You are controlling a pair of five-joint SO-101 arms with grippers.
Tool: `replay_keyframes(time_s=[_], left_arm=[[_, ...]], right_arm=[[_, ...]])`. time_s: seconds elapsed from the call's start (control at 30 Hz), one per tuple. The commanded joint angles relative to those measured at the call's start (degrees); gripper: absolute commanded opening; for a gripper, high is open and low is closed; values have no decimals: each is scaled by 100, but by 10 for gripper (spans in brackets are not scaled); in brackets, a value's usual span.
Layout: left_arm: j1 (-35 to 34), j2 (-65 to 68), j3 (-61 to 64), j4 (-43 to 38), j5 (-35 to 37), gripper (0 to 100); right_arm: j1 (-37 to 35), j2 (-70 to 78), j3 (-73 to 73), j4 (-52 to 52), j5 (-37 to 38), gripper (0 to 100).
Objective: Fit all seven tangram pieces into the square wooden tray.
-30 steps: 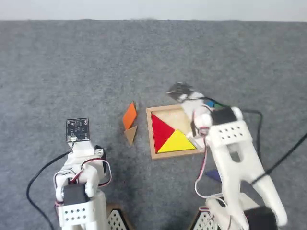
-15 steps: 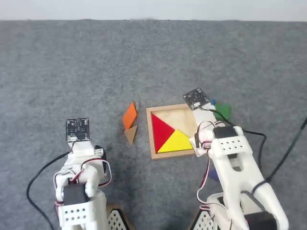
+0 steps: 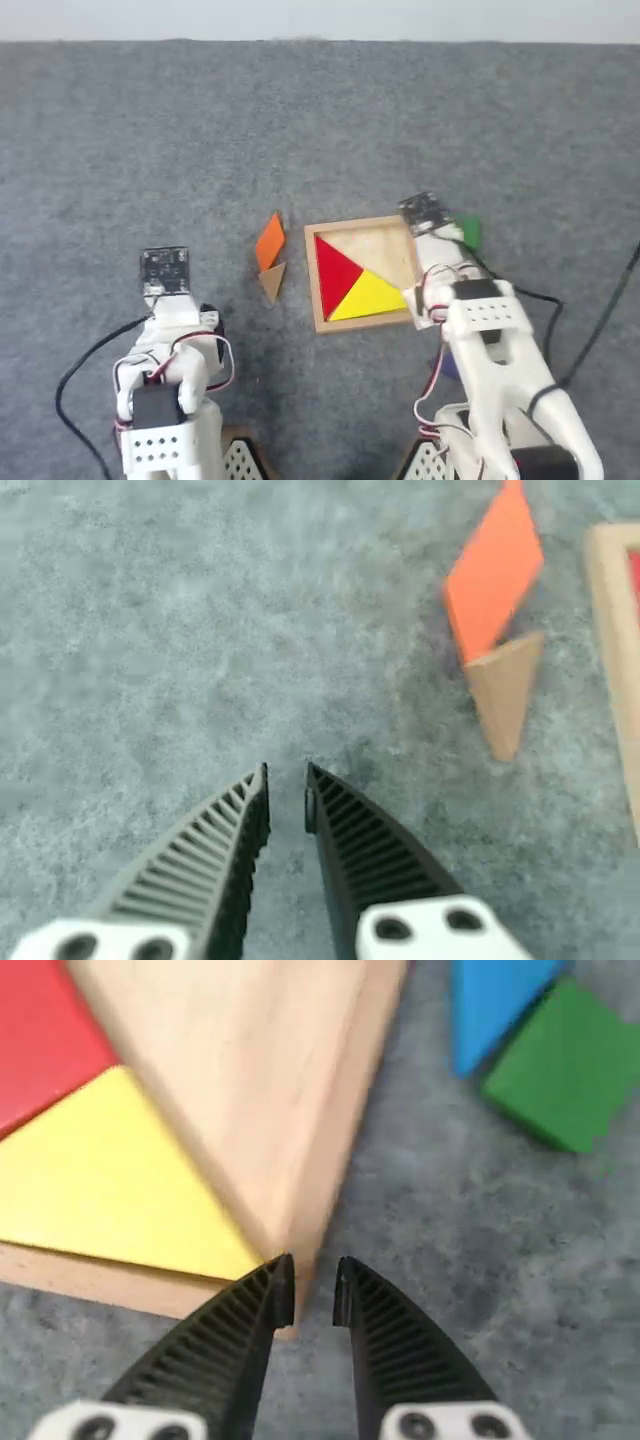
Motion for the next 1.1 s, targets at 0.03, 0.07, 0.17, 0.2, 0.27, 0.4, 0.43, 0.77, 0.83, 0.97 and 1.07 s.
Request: replay_keyframes(time_s=[0.03,0.07,0.17,0.2,0.27,0.4,0.43,0.77,0.83,0.97,1.07], left_arm=[[-255,-114,-101,-835,-2532,57],[-369,-114,-180,-1099,-2945,55],[-431,-79,-505,-1310,-2963,55],[-422,-70,-673,-1187,-2954,55],[-378,26,-1007,-932,-2980,55],[35,879,-2158,-413,-2980,57],[167,1275,-2510,-334,-2971,58],[1204,7648,-6466,123,-2251,80],[1345,8721,-7196,290,-2189,115],[1495,10198,-8004,220,-1837,133],[1538,10655,-8136,-26,-1609,136]], right_arm=[[910,-998,-123,207,-88,74],[980,-1226,-97,286,-88,74],[1147,-1886,123,637,-44,69],[1191,-2097,229,743,-35,69],[1279,-2492,457,910,-26,69],[1385,-3073,905,1059,404,69],[1420,-3187,1037,1077,510,69],[2316,-4119,2189,954,1020,69],[2316,-4321,2268,963,1029,69],[2316,-4690,2426,998,1037,69],[2308,-4857,2453,1121,1055,69]])
